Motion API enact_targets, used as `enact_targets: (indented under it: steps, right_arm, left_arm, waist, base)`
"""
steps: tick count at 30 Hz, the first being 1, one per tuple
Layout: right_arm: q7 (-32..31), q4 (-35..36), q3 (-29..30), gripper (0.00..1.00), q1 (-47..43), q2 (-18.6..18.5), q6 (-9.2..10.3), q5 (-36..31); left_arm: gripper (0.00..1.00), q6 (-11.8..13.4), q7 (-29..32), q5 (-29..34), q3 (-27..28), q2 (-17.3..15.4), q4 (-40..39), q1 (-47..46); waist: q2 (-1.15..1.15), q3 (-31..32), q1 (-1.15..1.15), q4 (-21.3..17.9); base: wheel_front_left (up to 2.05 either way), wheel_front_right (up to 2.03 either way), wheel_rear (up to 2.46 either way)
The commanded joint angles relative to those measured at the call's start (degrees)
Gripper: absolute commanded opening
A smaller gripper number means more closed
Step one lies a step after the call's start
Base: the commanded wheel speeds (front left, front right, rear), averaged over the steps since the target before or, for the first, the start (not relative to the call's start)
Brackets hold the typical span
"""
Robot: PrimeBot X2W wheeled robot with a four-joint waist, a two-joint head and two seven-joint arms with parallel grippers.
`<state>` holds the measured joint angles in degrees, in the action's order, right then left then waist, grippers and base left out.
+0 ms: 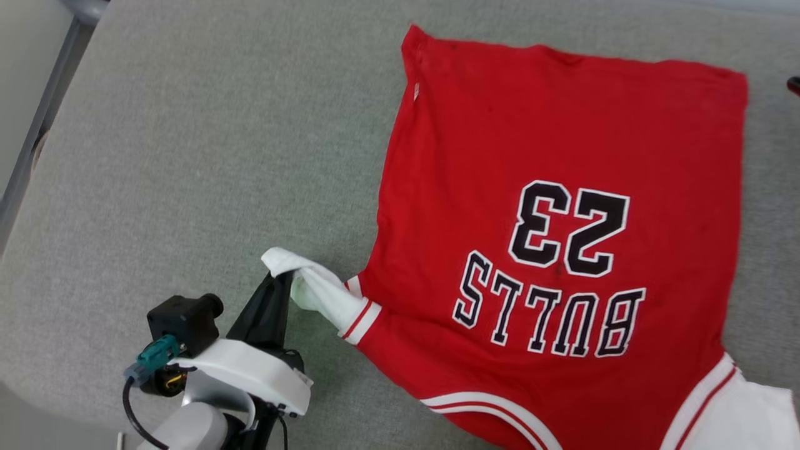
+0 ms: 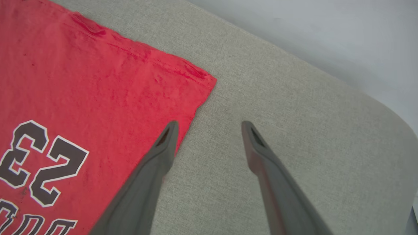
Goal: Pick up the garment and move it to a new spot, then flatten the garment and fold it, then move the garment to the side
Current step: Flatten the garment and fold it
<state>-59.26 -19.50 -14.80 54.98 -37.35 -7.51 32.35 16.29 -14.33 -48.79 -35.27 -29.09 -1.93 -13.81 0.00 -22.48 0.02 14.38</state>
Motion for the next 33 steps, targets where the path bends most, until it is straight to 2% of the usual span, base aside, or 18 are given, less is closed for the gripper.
enact_targets:
  steps: [1,8,18,19,20,26,33]
  right_arm:
    - [-0.4,-0.6,-0.1,1.0,1.4,0.3,0.05,-0.2]
    - [-1.2,-8.2,-0.9,1.0,7.0,2.6,0.04,-3.6]
    - [-0.5,-16.2,-3.7,1.0,-0.3,3.4,0.04,-2.9]
    - [-0.4,-16.4,-3.8,0.58,-0.5,3.3,0.04,-2.7]
    - [-0.1,-16.3,-4.1,0.0,-0.6,3.0,0.04,-2.5]
    - [5.8,-13.5,-4.0,0.0,3.1,2.6,0.05,-1.2]
    - [14.7,-6.4,-8.9,0.0,0.5,-2.9,0.05,3.5]
  left_arm:
    - [0.0,-0.3,-0.4,0.3,0.0,0.5,0.1,-1.0]
    - [0.0,-2.3,-0.7,1.8,0.7,3.2,1.6,-3.5]
    - [0.0,-4.6,-0.9,3.2,2.1,6.0,4.4,-4.0]
    - [0.0,-4.8,-0.9,3.3,2.2,6.2,4.6,-4.0]
    - [0.0,-5.1,-1.0,3.3,2.4,6.3,4.9,-4.0]
    - [0.0,-6.2,-1.0,3.6,3.7,7.0,7.1,-3.1]
    - [0.0,-6.4,-0.9,4.0,5.2,6.2,9.9,0.1]
  waist:
    - [0.0,-3.0,-0.02,2.2]
    - [0.0,-7.5,-0.02,4.3]
    - [0.0,-9.0,-0.02,4.9]
    - [0.0,-9.0,-0.02,4.8]
    - [0.0,-8.9,-0.02,4.7]
    - [0.0,-6.8,-0.02,3.4]
    - [0.0,0.5,-0.02,0.4]
  base:
    - [0.0,0.0,0.0]
    - [0.0,0.0,0.0]
    - [0.0,0.0,0.0]
    - [0.0,0.0,0.0]
    - [0.0,0.0,0.0]
    - [0.0,0.0,0.0]
    - [0.0,0.0,0.0]
